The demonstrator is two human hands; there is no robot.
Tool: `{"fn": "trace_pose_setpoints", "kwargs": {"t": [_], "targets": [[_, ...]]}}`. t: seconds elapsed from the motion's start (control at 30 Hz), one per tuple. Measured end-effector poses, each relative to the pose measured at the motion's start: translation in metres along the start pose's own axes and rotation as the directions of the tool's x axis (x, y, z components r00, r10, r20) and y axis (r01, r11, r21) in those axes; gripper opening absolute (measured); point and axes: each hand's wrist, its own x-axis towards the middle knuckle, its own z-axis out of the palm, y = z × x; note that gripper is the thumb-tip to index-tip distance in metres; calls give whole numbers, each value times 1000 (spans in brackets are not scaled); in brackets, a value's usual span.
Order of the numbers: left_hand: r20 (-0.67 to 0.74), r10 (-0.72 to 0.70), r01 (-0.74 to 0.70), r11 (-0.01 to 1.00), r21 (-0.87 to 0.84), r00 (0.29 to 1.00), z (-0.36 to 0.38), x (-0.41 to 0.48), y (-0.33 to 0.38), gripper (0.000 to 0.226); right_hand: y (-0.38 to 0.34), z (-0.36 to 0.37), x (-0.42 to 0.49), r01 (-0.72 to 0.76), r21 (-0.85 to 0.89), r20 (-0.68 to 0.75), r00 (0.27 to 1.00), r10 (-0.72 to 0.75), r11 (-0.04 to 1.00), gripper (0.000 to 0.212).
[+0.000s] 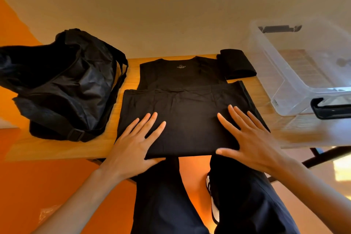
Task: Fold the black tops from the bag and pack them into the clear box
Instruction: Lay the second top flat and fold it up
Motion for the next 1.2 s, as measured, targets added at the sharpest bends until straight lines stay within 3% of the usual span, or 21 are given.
{"fn": "trace_pose_setpoints", "kwargs": {"t": [0.1, 0.23, 0.33, 0.47, 0.63, 0.73, 0.93, 1.03, 1.2], "targets": [[-28, 17, -17, 1000, -10, 999, 3, -14, -12, 84, 12, 2, -13, 74, -31, -8, 997, -75, 997, 112], [-38, 74, -72, 997, 37, 997, 1, -26, -23, 76, 24, 4, -20, 185, -35, -58, 981, -187, 982, 81], [-5, 75, -75, 996, 49, 997, 0, -31, -24, 79, 25, 3, -21, 188, -69, -26, 981, -191, 980, 79], [18, 34, -34, 999, -5, 999, -8, -29, -17, 88, 14, -7, -27, 140, -27, 24, 990, -139, 990, 82], [-39, 9, -11, 998, -64, 999, -16, 12, 29, 83, -49, -10, -3, 112, 78, -63, 992, -107, 991, 74], [17, -58, 60, 994, -88, 998, -14, 32, 43, 81, -60, -3, 13, 23, 115, -39, 999, -19, 993, 72], [154, -158, 181, 972, -147, 975, -18, 19, -23, 92, -3, -3, -7, -235, 134, 38, 972, 232, 963, 78], [106, -191, 210, 953, -218, 976, -29, 41, -45, 94, 0, -16, 10, -256, 147, 47, 967, 252, 955, 80], [138, -192, 208, 972, -113, 972, -27, 106, -57, 81, 1, -42, 103, -216, 194, -51, 972, 229, 957, 77]]}}
